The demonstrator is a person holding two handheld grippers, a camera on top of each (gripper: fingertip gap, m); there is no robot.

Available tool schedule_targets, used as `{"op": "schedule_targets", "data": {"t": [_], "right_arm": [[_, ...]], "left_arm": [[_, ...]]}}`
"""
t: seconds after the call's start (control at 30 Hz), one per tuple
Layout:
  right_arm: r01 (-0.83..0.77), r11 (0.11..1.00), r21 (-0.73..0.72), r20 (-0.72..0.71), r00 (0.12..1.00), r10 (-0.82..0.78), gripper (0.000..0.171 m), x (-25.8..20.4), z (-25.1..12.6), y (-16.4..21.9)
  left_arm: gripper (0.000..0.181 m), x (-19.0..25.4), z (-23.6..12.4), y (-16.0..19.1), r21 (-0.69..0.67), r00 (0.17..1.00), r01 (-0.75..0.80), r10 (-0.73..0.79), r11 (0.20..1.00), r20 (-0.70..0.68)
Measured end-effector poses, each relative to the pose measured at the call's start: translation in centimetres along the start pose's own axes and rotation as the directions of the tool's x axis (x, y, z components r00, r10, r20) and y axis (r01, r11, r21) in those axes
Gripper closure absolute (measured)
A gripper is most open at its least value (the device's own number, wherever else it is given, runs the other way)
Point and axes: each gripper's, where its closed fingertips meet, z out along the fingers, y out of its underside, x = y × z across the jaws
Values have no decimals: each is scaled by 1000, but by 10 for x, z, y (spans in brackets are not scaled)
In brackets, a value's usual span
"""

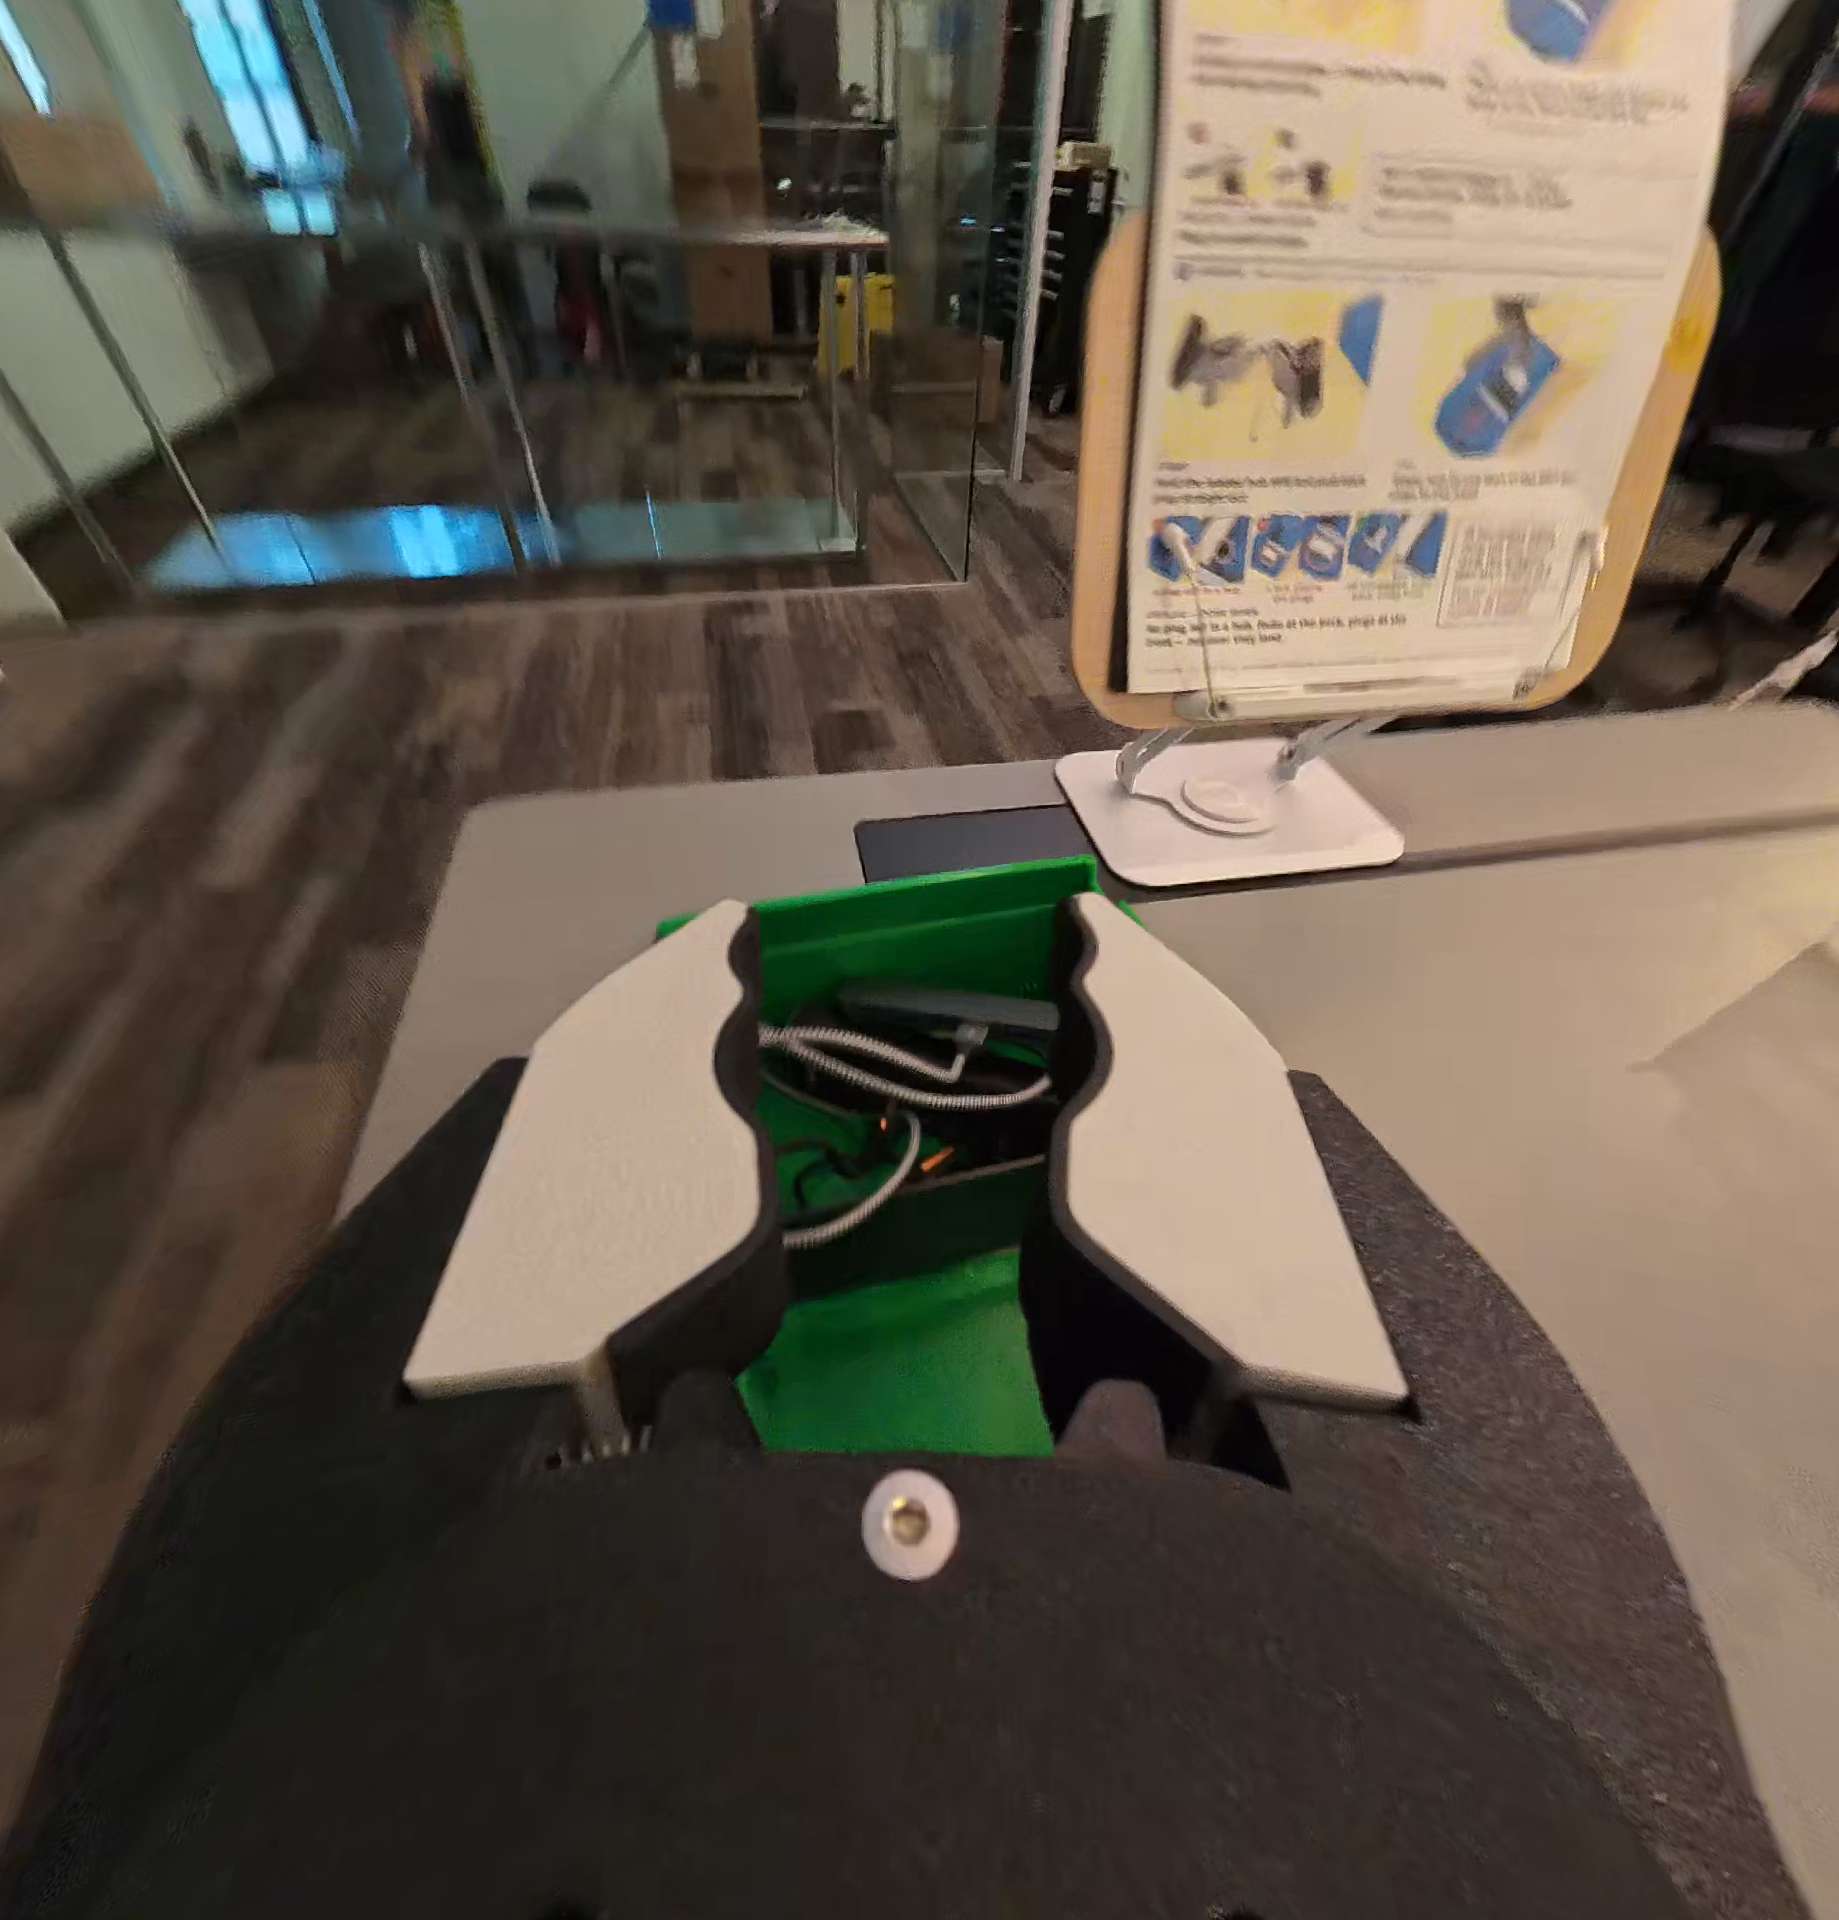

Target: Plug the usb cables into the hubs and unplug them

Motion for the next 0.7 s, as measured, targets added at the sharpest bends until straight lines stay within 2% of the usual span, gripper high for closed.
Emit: {"op": "schedule_targets", "data": {"t": [0.03,0.1,0.13,0.2,0.33,0.43,0.53,0.6,0.7], "right_arm": [[17,987,159,30,999,-22,129,-22,-10,-32],[51,889,456,63,994,-90,130,-67,-35,-85],[74,830,552,48,992,-120,131,-85,-45,-104],[120,772,625,28,984,-176,134,-117,-50,-126],[94,774,626,148,960,-237,127,-168,-32,-131],[-39,800,598,372,898,-234,124,-198,-15,-118],[-163,866,472,536,834,-135,119,-202,4,-110],[-196,882,429,558,825,-89,119,-195,13,-104],[-209,881,426,509,860,-42,122,-177,21,-100]], "left_arm": [[124,10,12,3,-30,996,-86,86,996,8],[122,21,35,17,-121,968,-241,247,963,35],[120,26,46,25,-161,951,-299,308,940,32],[118,40,67,41,-209,931,-361,366,909,-18],[120,67,103,70,-243,888,-459,434,855,-151],[119,65,118,93,-320,816,-577,542,751,-200],[121,67,129,107,-360,744,-665,620,654,-249],[121,72,136,115,-373,711,-701,642,608,-288],[118,71,145,128,-420,689,-718,651,555,-318]]}}
